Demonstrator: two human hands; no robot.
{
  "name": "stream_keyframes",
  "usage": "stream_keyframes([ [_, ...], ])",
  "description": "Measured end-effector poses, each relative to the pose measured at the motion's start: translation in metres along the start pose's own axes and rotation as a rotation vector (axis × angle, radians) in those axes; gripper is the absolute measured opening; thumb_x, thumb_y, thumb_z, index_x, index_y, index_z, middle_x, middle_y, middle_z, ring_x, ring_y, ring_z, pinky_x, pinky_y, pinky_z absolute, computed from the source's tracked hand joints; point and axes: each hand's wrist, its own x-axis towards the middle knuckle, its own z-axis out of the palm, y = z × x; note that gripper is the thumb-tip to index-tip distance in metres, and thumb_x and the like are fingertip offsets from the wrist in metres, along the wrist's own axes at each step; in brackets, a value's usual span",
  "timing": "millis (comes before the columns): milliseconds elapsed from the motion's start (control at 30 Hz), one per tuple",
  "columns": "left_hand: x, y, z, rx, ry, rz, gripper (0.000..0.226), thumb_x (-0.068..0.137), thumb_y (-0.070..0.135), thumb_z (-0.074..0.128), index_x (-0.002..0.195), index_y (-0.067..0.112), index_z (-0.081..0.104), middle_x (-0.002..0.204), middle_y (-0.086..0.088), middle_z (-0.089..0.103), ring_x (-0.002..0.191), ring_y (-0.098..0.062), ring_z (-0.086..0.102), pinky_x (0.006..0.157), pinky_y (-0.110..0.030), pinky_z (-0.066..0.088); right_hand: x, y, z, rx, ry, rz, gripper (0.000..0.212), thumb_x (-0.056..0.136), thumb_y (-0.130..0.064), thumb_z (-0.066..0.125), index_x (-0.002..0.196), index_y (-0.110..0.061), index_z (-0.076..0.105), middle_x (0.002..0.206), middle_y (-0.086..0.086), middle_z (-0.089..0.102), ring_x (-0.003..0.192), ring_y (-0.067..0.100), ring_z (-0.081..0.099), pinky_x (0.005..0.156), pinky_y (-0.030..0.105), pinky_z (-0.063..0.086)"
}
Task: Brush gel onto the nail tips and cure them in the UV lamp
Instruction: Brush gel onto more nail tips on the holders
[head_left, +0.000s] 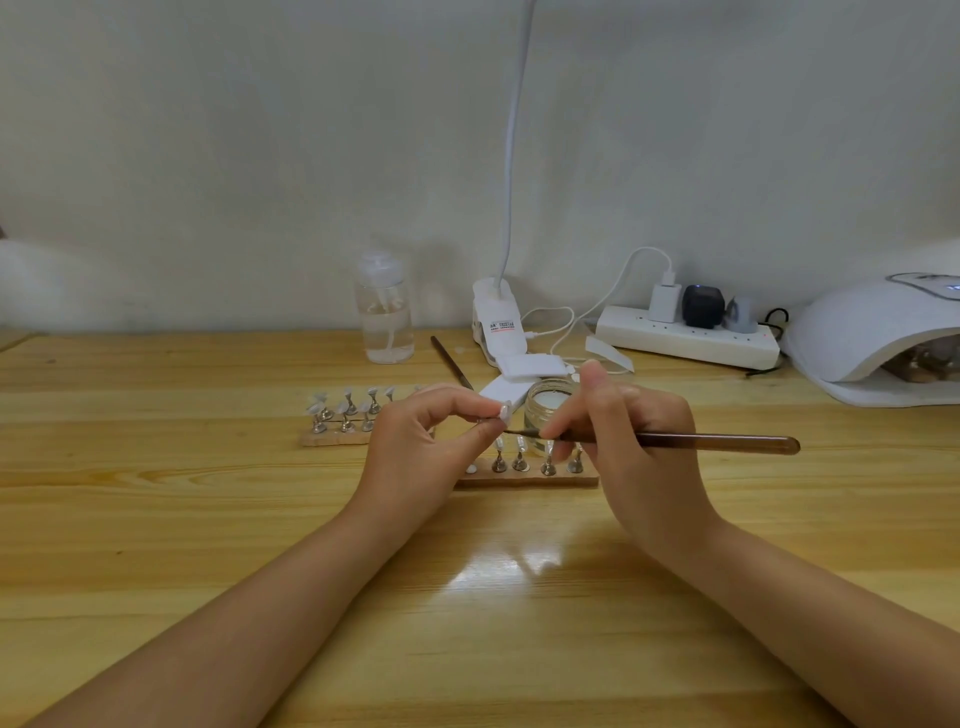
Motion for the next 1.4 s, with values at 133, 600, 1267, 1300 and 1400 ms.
stream_keyframes([
  [133, -0.0004, 0.0002, -0.0003, 0.006, -0.002, 0.012, 0.014, 0.071, 0.008, 0.073, 0.072, 0.021, 0.07, 0.076, 0.004, 0.069, 0.076, -0.003, 0.062, 0.073, -0.008, 0.043, 0.0032, 0.0023, -0.0012, -0.136, 0.011, -0.042, 0.038, 0.09, -0.034, 0.044, 0.064, -0.018, 0.066, 0.054, -0.001, 0.061, 0.052, 0.001, 0.056, 0.054, 0.01, 0.04],
  [600, 0.0, 0.0, 0.0003, 0.006, 0.011, 0.01, 0.013, 0.071, 0.006, 0.073, 0.072, 0.019, 0.07, 0.076, 0.003, 0.068, 0.074, -0.001, 0.061, 0.072, -0.007, 0.042, 0.0023, 0.0011, -0.001, -0.164, 0.014, -0.06, 0.037, 0.089, -0.035, 0.041, 0.065, -0.021, 0.065, 0.056, -0.006, 0.06, 0.054, 0.0, 0.056, 0.054, 0.009, 0.04],
  [1267, -0.0007, 0.0013, 0.0003, 0.032, 0.024, -0.019, 0.018, 0.071, 0.012, 0.074, 0.069, 0.029, 0.068, 0.071, 0.017, 0.068, 0.077, 0.002, 0.061, 0.077, -0.009, 0.044, -0.0003, -0.0007, 0.0026, -0.119, 0.002, 0.053, 0.035, 0.093, -0.028, 0.045, 0.066, -0.02, 0.066, 0.056, -0.003, 0.061, 0.047, -0.001, 0.053, 0.047, 0.008, 0.036],
  [1300, -0.0007, 0.0014, 0.0001, 0.03, 0.027, -0.023, 0.019, 0.071, 0.012, 0.074, 0.069, 0.029, 0.068, 0.071, 0.017, 0.068, 0.077, 0.002, 0.061, 0.077, -0.01, 0.044, -0.0011, -0.0018, 0.0028, -0.092, 0.007, 0.063, 0.037, 0.093, -0.031, 0.046, 0.064, -0.019, 0.066, 0.055, -0.001, 0.061, 0.045, 0.0, 0.052, 0.045, 0.009, 0.036],
  [1400, -0.0009, 0.0011, -0.0006, 0.035, 0.022, -0.029, 0.016, 0.072, 0.011, 0.074, 0.071, 0.027, 0.069, 0.074, 0.013, 0.069, 0.079, -0.002, 0.062, 0.08, -0.018, 0.047, -0.0027, -0.0045, 0.0032, -0.018, 0.018, 0.095, 0.043, 0.091, -0.035, 0.046, 0.06, -0.014, 0.066, 0.05, 0.002, 0.059, 0.042, 0.001, 0.049, 0.044, 0.009, 0.035],
])
